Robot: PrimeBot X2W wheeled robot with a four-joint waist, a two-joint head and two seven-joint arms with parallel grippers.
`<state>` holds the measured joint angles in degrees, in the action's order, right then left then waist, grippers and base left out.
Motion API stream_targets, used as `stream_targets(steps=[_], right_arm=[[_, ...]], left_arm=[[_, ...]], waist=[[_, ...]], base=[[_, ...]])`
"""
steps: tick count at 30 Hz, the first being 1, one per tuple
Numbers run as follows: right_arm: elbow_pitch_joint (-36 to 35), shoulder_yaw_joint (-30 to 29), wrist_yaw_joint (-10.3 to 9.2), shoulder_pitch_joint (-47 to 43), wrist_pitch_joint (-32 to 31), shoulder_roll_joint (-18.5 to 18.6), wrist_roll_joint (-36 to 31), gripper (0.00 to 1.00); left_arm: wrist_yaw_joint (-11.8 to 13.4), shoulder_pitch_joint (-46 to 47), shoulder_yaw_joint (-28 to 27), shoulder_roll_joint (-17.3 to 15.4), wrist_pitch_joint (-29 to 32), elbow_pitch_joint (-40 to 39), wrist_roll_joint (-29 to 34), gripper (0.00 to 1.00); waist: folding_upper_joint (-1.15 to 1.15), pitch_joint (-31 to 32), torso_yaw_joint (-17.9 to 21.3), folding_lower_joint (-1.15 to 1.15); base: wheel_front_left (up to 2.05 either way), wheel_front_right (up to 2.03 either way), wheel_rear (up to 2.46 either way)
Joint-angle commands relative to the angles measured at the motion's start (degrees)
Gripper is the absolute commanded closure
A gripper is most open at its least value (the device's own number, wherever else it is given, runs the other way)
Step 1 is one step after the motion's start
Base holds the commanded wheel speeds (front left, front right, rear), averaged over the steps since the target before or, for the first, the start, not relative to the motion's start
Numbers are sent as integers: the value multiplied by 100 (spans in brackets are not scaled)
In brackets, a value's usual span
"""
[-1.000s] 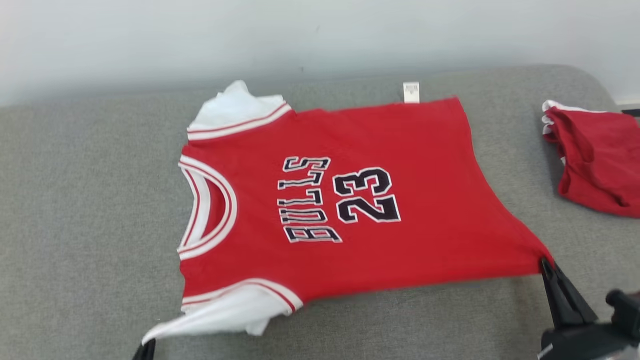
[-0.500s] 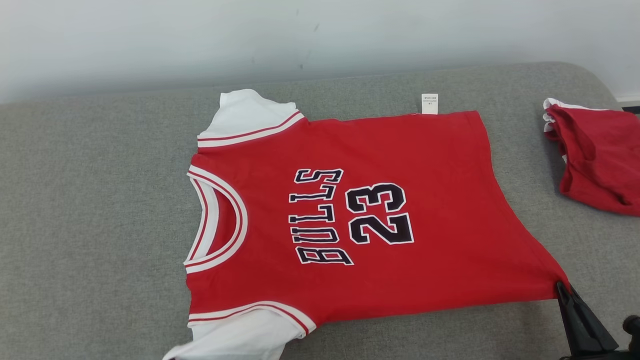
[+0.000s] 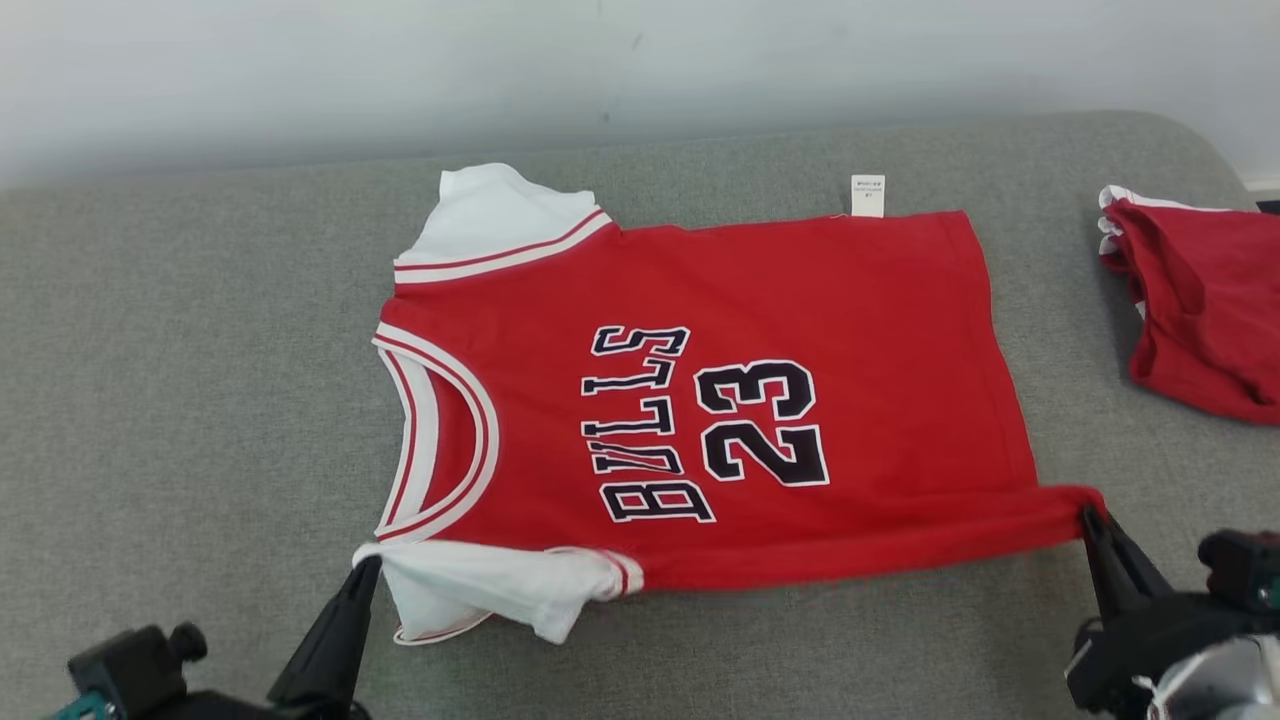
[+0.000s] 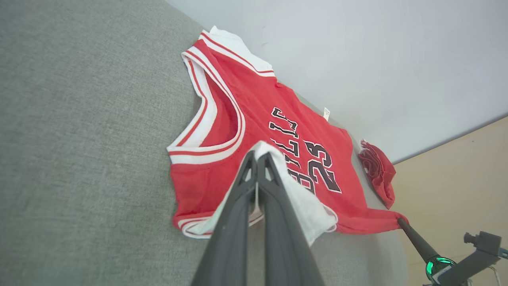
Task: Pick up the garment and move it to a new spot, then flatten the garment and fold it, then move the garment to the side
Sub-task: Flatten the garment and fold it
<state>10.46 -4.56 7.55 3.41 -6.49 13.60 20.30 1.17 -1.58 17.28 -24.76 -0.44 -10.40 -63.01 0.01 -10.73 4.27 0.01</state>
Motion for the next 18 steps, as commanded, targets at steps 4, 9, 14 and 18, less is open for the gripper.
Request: stream_targets(steps=[4, 9, 14, 18], right_arm=[[383, 127, -16, 519, 29, -17, -17, 100], [897, 214, -16, 1083, 188, -83, -25, 100], [1477, 190, -16, 1602, 327, -180, 69, 100], [1876, 273, -16, 1974, 525, -256, 72, 100]], left_arm=[[-199, 558, 54, 124, -158, 508, 212, 100], [-388, 1128, 99, 251, -351, 1047, 387, 100], [-524, 1631, 185, 308, -519, 1594, 632, 100], [-614, 1981, 262, 323, -692, 1998, 858, 100]], waist=[[-1, -149, 46, -1], [-1, -249, 60, -1], [-1, -323, 85, -1], [-1, -407, 96, -1]], base=[[0, 0, 0], [0, 0, 0], [0, 0, 0], [0, 0, 0]])
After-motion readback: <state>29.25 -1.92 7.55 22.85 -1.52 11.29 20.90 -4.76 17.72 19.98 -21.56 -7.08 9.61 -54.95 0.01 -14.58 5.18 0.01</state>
